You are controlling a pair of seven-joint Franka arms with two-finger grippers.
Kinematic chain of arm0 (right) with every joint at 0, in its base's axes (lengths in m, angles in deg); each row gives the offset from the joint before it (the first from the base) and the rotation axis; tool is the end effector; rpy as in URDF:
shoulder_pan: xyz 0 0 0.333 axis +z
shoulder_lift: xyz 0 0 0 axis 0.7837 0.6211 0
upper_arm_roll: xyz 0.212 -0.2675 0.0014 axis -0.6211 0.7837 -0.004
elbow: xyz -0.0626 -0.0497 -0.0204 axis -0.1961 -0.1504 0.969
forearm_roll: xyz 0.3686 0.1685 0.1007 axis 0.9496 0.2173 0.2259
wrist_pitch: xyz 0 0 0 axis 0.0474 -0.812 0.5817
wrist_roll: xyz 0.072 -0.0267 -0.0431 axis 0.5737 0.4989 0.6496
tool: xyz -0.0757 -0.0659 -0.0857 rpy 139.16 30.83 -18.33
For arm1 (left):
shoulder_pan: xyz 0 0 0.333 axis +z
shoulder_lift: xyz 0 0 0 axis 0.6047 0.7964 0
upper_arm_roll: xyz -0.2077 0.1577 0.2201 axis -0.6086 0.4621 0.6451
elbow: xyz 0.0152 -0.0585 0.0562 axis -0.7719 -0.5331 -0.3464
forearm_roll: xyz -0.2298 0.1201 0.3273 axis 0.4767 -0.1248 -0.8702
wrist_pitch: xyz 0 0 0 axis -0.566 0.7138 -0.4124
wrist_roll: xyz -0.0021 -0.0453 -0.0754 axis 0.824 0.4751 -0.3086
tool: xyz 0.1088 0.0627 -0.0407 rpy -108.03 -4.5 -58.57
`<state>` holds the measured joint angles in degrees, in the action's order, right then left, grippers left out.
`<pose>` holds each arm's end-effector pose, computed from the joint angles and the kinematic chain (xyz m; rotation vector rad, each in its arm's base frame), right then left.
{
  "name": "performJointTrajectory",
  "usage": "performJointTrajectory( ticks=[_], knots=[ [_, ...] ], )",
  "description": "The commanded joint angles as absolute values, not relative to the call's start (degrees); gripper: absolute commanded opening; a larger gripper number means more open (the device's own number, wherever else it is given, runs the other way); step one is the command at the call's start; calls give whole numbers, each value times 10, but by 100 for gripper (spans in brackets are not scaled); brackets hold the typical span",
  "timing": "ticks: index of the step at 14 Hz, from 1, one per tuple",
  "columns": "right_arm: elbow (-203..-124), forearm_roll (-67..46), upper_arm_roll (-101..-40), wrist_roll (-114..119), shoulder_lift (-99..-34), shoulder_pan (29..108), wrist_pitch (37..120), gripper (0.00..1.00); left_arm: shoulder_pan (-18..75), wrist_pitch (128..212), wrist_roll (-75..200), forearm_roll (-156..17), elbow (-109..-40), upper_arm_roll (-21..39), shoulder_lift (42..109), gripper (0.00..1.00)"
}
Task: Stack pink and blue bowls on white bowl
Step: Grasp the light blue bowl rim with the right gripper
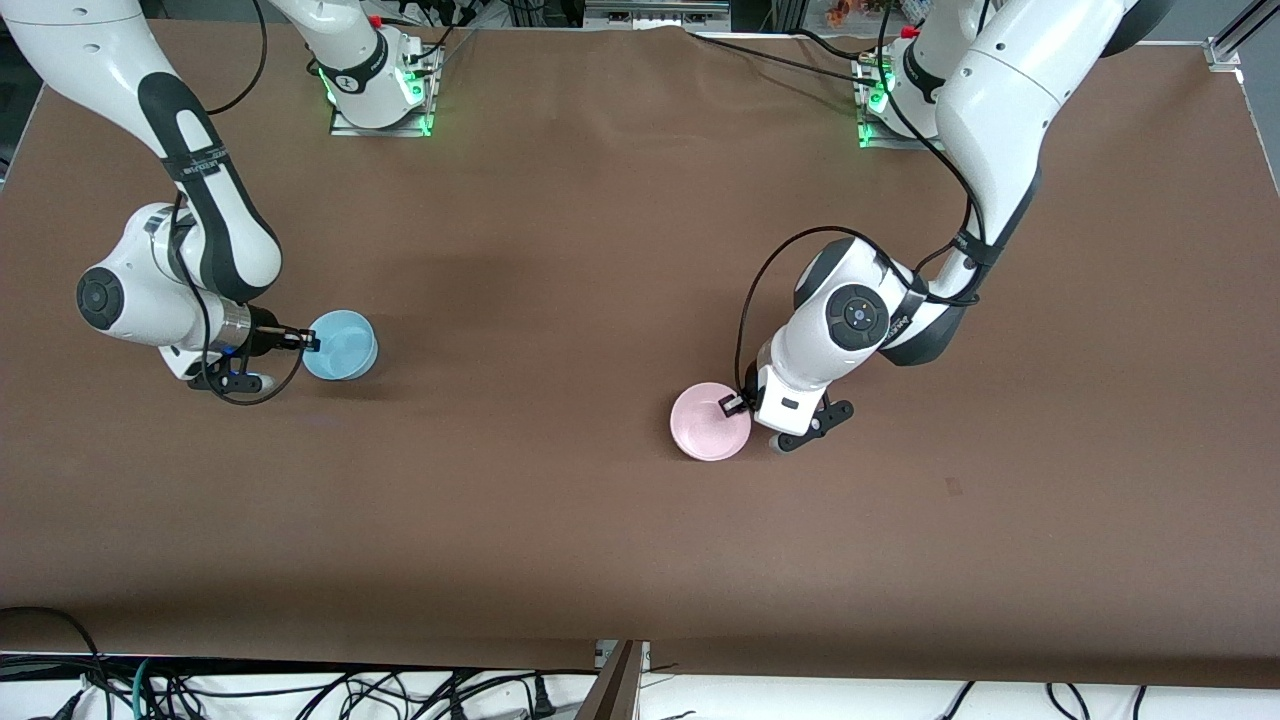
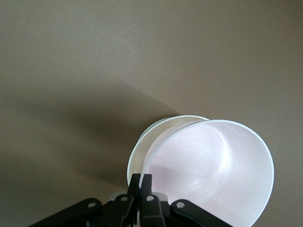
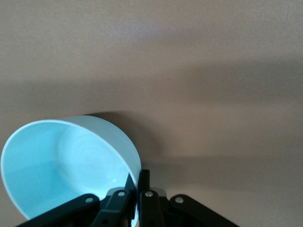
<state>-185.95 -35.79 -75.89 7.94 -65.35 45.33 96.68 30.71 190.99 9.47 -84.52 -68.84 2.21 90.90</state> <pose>0.5750 -0.0541 0.1737 -2.9656 0.1227 0.2714 0.6526 -0.3465 0.2200 2.8085 0.7667 -0.0756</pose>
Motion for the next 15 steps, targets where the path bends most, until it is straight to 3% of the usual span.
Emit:
performJointTrajectory(
  ticks=[1,7,11,15],
  knots=[
    [-1830,-328,-765,96,-665,447,920,1,304,1916,82,-862,-697,23,905,0],
    [-1723,-328,-768,94,-667,453,792,1,301,1918,80,-862,-695,30,908,2],
    [-1681,-329,-789,89,-667,460,767,1,303,1918,80,-862,-692,30,907,34],
    [-1672,-328,-830,33,-667,460,767,0,310,1917,80,-862,-686,30,903,37]
  ],
)
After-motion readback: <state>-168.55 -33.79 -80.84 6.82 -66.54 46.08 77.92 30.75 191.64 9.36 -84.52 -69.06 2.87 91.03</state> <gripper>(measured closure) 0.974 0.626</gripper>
